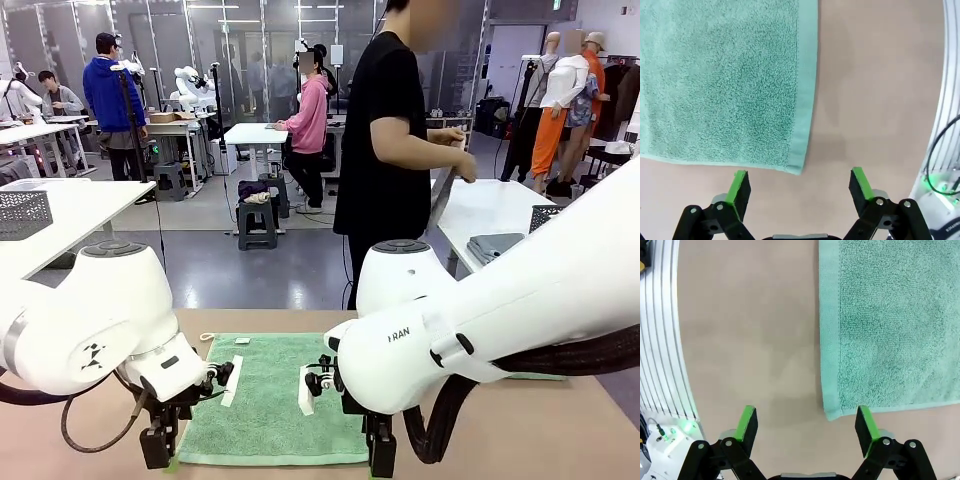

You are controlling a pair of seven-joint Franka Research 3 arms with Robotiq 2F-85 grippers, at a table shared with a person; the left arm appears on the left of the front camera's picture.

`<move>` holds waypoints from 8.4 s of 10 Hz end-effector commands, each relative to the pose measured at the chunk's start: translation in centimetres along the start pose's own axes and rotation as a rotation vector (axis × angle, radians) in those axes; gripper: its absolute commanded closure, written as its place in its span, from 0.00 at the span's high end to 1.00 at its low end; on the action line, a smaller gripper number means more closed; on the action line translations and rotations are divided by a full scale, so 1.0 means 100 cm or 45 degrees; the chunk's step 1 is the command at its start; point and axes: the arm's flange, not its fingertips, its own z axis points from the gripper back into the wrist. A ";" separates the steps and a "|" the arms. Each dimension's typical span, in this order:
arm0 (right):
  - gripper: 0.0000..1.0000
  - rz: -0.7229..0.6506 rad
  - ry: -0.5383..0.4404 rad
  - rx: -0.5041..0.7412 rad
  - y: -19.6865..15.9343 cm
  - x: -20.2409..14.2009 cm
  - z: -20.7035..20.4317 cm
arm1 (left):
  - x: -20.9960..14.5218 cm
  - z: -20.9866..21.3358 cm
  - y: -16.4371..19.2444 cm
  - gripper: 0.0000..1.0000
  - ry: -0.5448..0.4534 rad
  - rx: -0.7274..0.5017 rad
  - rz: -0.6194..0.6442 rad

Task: Fold the towels and place them in the basket.
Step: When a person lays out a Towel with hook on the table, fold it in half twice.

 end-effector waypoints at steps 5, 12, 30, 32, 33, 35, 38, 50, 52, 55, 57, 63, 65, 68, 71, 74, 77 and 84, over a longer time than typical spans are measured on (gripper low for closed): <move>0.98 -0.030 0.020 -0.009 -0.002 0.002 -0.003 | 0.001 -0.002 0.002 1.00 0.023 0.013 0.005; 0.98 -0.074 0.053 -0.022 -0.015 0.000 -0.020 | 0.005 -0.025 0.008 1.00 0.028 -0.016 -0.029; 0.00 -0.057 0.090 -0.079 -0.020 0.004 -0.019 | 0.010 -0.027 0.008 0.01 0.108 0.093 -0.066; 0.00 -0.057 0.087 -0.081 -0.021 0.004 -0.020 | 0.010 -0.027 0.010 0.00 0.110 0.094 -0.067; 0.00 -0.054 0.086 -0.082 -0.021 0.005 -0.020 | 0.010 -0.028 0.011 0.00 0.112 0.095 -0.067; 0.00 -0.050 0.084 -0.078 -0.022 0.005 -0.019 | 0.011 -0.027 0.011 0.00 0.117 0.087 -0.070; 0.00 -0.022 0.094 -0.069 -0.021 0.004 -0.012 | 0.012 -0.021 0.009 0.00 0.109 0.080 -0.093; 0.40 -0.063 0.083 -0.063 -0.017 -0.001 -0.011 | 0.008 0.005 0.009 0.00 0.046 0.111 -0.061; 0.40 -0.056 0.081 -0.076 -0.019 0.002 -0.016 | 0.008 0.005 0.009 0.00 0.046 0.111 -0.061; 0.40 -0.056 0.084 -0.067 -0.024 0.003 -0.024 | 0.008 0.005 0.009 0.00 0.046 0.111 -0.061; 0.34 -0.048 0.087 -0.057 -0.026 0.003 -0.027 | 0.008 0.005 0.009 0.00 0.046 0.111 -0.061; 0.00 -0.048 0.103 -0.086 -0.028 0.005 -0.024 | 0.008 0.005 0.009 0.00 0.046 0.111 -0.061; 0.00 -0.043 0.084 -0.053 -0.026 0.004 -0.018 | 0.008 0.005 0.009 0.00 0.046 0.111 -0.061; 0.04 0.024 0.020 -0.036 -0.034 -0.001 -0.004 | 0.007 0.022 0.011 0.04 0.043 0.108 -0.062; 0.04 0.059 0.036 -0.078 -0.063 0.002 0.025 | -0.001 0.044 0.029 0.04 -0.015 0.102 -0.083; 0.04 0.093 -0.003 -0.081 -0.089 0.007 0.043 | 0.004 0.061 0.054 0.04 -0.006 0.099 -0.094; 0.04 0.076 -0.006 -0.102 -0.116 0.010 0.047 | 0.011 0.065 0.089 0.04 0.009 0.071 -0.058; 0.04 0.022 -0.029 -0.141 -0.141 0.010 0.052 | -0.003 0.065 0.116 0.04 0.012 0.100 0.023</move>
